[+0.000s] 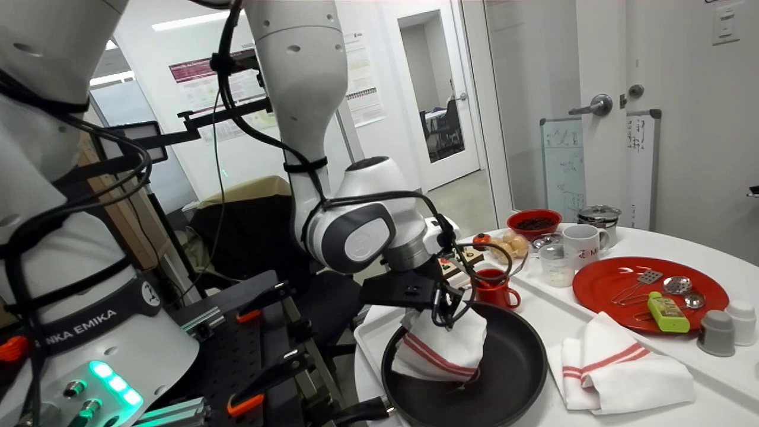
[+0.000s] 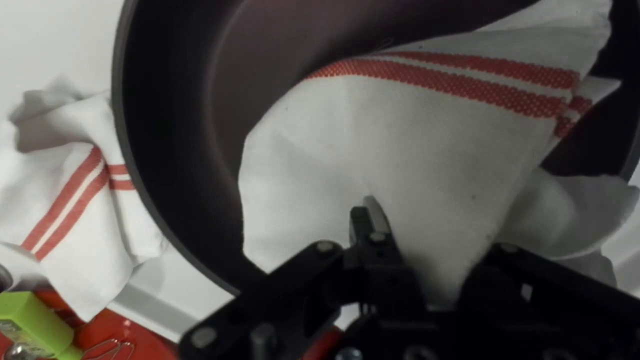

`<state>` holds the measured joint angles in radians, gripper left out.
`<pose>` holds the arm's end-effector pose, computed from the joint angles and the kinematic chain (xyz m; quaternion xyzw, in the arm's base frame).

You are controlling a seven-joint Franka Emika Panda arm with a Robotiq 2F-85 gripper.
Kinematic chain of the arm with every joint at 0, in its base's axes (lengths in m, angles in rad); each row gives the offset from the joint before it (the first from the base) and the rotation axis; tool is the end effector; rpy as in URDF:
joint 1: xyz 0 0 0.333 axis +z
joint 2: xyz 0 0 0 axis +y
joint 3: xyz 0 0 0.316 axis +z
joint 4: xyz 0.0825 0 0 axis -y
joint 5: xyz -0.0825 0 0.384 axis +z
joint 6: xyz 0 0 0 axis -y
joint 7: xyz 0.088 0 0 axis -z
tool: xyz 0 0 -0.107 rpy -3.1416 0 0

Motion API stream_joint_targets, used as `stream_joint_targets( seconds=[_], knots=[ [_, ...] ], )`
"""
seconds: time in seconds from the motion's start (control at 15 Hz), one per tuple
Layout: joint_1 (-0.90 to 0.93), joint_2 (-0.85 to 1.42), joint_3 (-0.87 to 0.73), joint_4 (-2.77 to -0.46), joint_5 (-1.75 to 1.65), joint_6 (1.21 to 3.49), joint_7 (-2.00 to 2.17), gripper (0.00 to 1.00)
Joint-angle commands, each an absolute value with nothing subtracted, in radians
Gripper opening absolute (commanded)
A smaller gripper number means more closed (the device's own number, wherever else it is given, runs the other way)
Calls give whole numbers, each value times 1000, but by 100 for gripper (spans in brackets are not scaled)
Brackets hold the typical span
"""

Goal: Wipe the pan with the white towel

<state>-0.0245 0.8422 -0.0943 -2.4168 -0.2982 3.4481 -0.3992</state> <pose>0.4291 -0.0266 0.0022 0.9499 0.2996 0.0858 0.0249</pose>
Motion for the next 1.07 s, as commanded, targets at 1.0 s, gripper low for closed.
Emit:
stream_joint_targets(
  seconds=[1.0],
  knots=[
    [-314, 1159, 24, -1991, -412, 3367, -391, 3]
  ],
)
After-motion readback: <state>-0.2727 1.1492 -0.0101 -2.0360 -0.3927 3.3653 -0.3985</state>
